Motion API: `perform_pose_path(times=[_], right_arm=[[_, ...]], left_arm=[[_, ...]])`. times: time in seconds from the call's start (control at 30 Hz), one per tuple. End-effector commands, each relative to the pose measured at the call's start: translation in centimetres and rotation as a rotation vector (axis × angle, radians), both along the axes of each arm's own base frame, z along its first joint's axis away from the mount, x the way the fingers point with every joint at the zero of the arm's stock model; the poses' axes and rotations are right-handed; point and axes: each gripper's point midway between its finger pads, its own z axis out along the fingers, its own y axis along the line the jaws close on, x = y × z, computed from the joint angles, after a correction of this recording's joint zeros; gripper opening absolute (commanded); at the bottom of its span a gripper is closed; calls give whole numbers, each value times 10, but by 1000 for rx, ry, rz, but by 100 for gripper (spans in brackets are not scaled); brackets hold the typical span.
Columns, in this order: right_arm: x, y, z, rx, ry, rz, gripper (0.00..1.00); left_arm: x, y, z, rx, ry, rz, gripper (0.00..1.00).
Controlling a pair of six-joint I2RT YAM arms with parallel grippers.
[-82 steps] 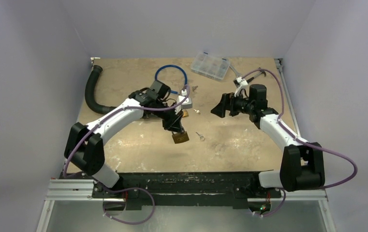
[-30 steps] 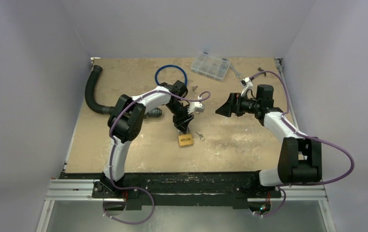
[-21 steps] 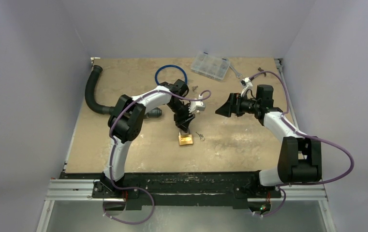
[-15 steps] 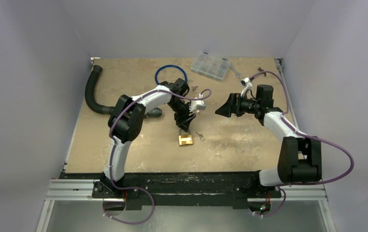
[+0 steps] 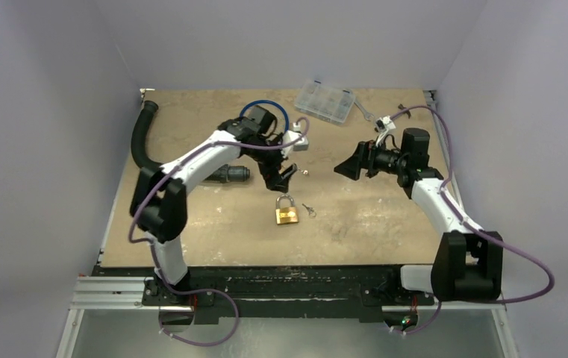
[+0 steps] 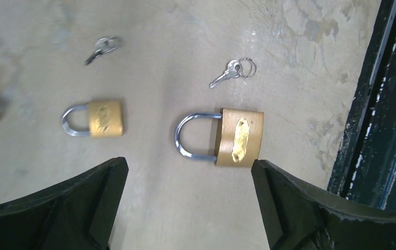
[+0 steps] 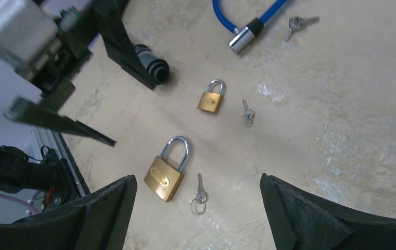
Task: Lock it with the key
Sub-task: Reset both arms
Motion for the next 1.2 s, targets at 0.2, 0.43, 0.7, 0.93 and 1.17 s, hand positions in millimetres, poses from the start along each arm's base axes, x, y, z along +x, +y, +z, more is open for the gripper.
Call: perform_pose_path(times=[0.2,0.43,0.7,0.93,1.17], right_arm=[[-7,-12,75,-99,-322,-30,99],[-4,-40,72,-242,-335,-176,99],[24,-84,22,-456,-192,-345,99],[31,-90,10,-487,-158,-356,99],[30,-89,12,-483,-169,-353,99]], left_arm=[[45,154,114,-258,-135,573,100],[45,222,110,-320,-85,835,100],[54,262,82,-226,-145,1033,100],[48,277,50,-122,-129,1086,100],[50,275,56,-157,-151,1095,100]])
